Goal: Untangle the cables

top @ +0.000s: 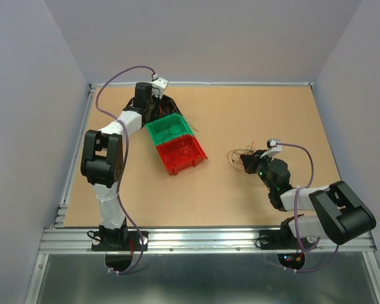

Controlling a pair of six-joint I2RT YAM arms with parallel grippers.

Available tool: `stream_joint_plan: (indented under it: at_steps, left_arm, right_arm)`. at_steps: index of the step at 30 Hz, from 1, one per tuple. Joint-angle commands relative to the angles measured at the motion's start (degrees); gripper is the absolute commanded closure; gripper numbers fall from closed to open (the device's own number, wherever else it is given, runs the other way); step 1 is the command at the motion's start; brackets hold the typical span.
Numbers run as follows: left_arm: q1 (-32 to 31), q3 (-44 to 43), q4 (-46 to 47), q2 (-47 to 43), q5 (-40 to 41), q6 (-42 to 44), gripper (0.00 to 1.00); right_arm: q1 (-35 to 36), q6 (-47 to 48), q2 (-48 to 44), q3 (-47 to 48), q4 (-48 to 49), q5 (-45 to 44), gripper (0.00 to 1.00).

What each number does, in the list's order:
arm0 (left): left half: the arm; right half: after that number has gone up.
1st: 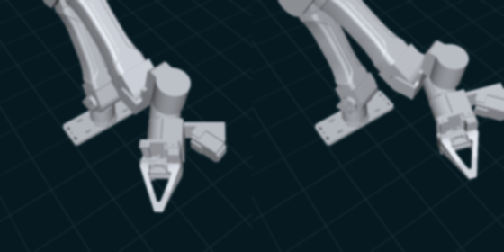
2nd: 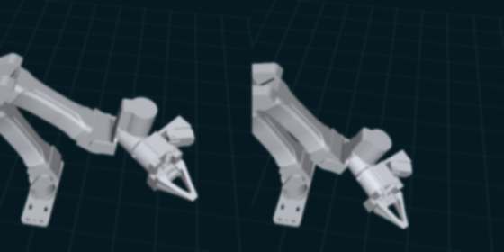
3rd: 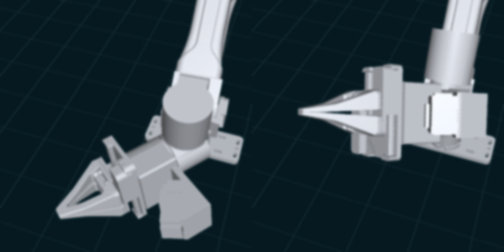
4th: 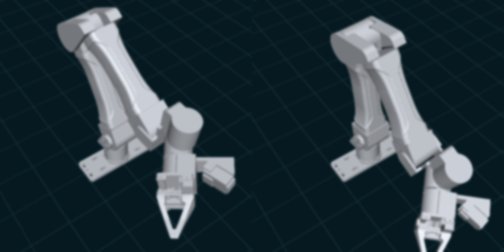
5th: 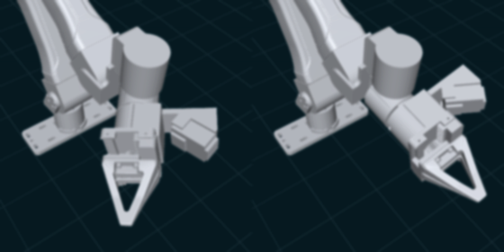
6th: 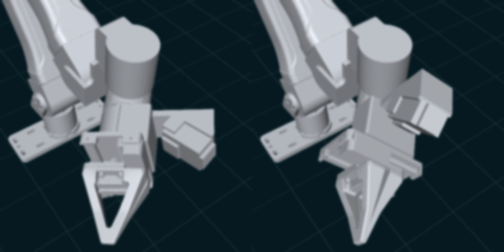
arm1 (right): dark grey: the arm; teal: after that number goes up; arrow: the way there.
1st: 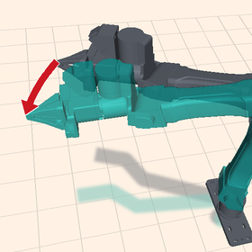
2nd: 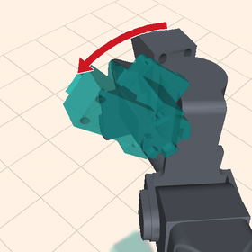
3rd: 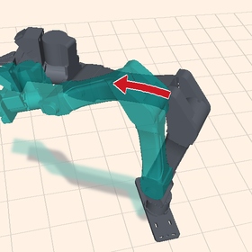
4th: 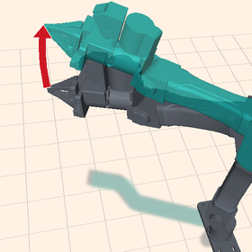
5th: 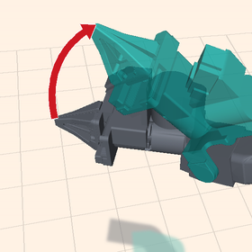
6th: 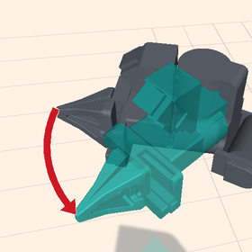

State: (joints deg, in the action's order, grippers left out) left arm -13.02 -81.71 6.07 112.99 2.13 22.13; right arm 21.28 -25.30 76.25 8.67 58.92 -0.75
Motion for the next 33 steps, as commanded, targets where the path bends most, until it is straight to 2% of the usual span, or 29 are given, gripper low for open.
stream_joint_plan:
  at_steps: [1, 4, 11, 13, 16, 19, 20, 26, 29, 33]
  left_arm:
    - [0.36, 0.41, 2.46, -6.55, 0.42, -2.08, 0.6]
    - [0.36, 1.03, 2.9, -7.69, 0.86, -2.44, 0.56]
    - [-0.25, 4.27, 5.18, -11.56, -0.37, -2.97, 0.56]
    - [-1.48, 6.37, 5.71, -13.83, -5.71, -1.66, 0.55]
    - [-5.33, 10.42, 6.24, -17.97, -16.51, 1.33, 0.44]
    - [-10.25, 14.38, 6.15, -22.19, -22.59, 3.97, 0.37]
    - [-11.41, 15.87, 6.06, -23.24, -26.7, 4.23, 0.31]
    - [-19.49, 17.55, 2.99, -26.59, -40.33, 4.42, 0.14]
    - [-22.4, 17.11, 1.23, -25.98, -42.82, 4.06, 0.1]
    - [-26.44, 16.33, -0.52, -23.88, -42.21, 3.89, 0.1]
  right_arm:
    - [-0.27, 0.95, -0.48, 2.32, 2.34, 3.03, 1.0]
    - [-0.27, 1.39, -1.63, 2.06, 2.43, 4.35, 0.99]
    - [-0.27, 1.83, -3.74, 1.18, 2.96, 9.09, 0.99]
    - [-0.27, 1.92, -3.91, 1.09, 3.13, 10.15, 1.0]
    - [-0.27, 2.8, -3.57, 1.18, 4.53, 15.15, 0.99]
    - [-0.1, 2.97, -3.21, 1.09, 6.21, 19.72, 0.99]
    - [-0.01, 2.89, -2.78, 1.09, 7.08, 20.61, 1.0]
    - [2.71, 4.29, -1.46, 2.32, 7.71, 22.2, 1.0]
    - [4.38, 4.38, -0.31, 3.54, 7.62, 20.71, 0.99]
    - [5.26, 4.29, 2.32, 4.95, 7.71, 18.86, 1.0]
